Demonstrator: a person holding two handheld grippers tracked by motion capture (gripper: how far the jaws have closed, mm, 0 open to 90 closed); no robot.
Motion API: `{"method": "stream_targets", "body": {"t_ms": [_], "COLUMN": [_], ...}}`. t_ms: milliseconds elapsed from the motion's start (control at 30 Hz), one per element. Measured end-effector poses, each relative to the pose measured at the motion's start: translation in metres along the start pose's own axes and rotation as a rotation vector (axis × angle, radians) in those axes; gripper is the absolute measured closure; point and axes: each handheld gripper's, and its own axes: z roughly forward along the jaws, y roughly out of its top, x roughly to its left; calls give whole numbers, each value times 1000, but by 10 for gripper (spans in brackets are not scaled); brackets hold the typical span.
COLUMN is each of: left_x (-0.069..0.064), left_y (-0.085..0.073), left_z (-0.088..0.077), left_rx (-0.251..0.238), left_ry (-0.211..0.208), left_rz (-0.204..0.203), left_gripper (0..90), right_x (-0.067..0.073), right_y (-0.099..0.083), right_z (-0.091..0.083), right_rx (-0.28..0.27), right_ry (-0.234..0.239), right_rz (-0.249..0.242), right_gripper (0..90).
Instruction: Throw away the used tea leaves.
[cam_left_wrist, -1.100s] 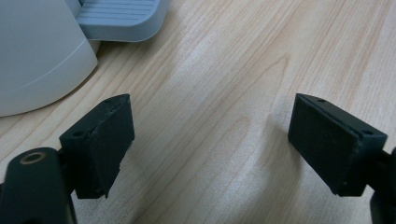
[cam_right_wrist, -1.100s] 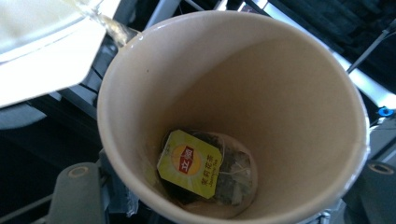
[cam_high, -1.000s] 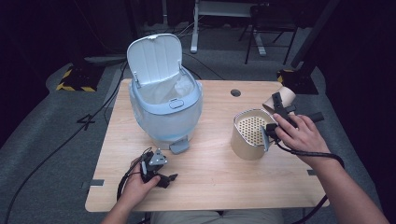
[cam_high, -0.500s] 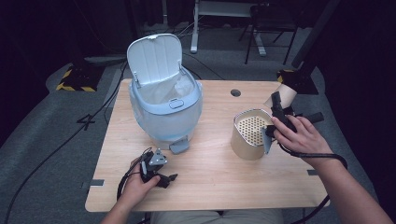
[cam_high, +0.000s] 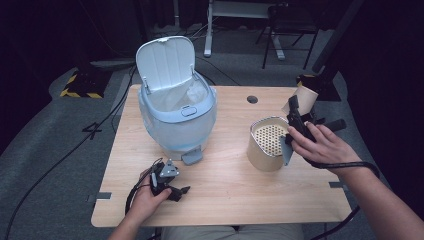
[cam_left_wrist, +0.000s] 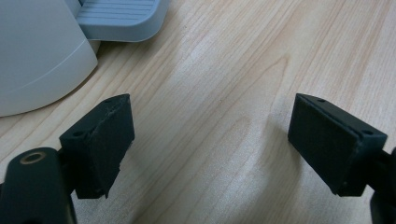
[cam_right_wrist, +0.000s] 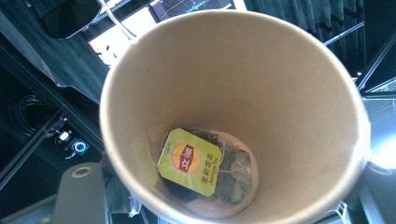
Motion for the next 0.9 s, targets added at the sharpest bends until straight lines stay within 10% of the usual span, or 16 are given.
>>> {"method": "stream_targets", "body": {"t_ms": [200, 267, 900], "left_x": [0, 0, 0], "left_y": [0, 0, 0], "left_z": [0, 0, 0], "left_rx": [0, 0, 0], "left_ry": [0, 0, 0], "left_rz": [-1, -1, 0], "left_gripper": [152, 152, 152], "right_x": [0, 1, -15], "right_y": [2, 9, 2], "right_z": [2, 0, 7], "right_rx": [4, -44, -33], "right_ry": [33, 11, 21], "right_rz": [-12, -91, 29], "right_gripper": [306, 309, 305]}}
